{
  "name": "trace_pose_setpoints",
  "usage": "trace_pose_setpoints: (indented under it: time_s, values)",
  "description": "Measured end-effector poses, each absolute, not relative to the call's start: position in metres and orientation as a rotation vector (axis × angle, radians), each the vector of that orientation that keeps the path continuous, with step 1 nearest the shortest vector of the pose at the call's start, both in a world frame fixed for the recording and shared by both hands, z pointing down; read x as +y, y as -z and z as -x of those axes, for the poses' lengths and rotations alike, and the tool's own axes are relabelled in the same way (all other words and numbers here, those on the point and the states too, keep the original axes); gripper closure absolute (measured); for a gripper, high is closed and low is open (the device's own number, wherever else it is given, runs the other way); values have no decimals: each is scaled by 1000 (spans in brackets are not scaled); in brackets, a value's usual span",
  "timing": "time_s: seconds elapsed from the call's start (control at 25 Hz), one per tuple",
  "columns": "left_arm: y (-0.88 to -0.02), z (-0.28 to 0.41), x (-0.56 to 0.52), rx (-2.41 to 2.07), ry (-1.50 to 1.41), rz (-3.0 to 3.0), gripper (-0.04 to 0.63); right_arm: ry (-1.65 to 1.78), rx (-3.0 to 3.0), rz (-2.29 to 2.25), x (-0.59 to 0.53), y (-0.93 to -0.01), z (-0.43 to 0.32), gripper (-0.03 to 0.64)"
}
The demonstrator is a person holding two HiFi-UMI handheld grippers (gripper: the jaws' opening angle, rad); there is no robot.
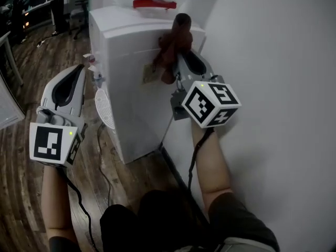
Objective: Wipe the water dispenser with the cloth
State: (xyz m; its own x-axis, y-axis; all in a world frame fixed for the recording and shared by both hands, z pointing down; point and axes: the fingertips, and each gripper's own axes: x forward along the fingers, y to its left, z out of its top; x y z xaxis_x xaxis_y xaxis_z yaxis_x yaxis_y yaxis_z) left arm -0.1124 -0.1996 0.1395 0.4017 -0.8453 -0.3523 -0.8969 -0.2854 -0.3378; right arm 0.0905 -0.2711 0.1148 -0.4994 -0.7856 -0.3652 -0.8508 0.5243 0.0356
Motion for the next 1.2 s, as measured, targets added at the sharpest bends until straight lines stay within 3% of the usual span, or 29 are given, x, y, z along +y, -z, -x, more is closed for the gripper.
trace_pose_setpoints:
  time_s: [0.2, 0.8, 1.2]
  values:
    - [-216, 114, -199, 1505, -88, 2216, 575, -233, 2517, 1360, -261, -170, -86, 555]
    - [-523, 129, -198, 1696, 83, 2521, 575, 222, 2795, 1525, -268, -517, -80, 555]
    - [-665, 118, -207, 1720, 275, 2633, 575, 535, 2982, 1712, -269, -735, -86, 555]
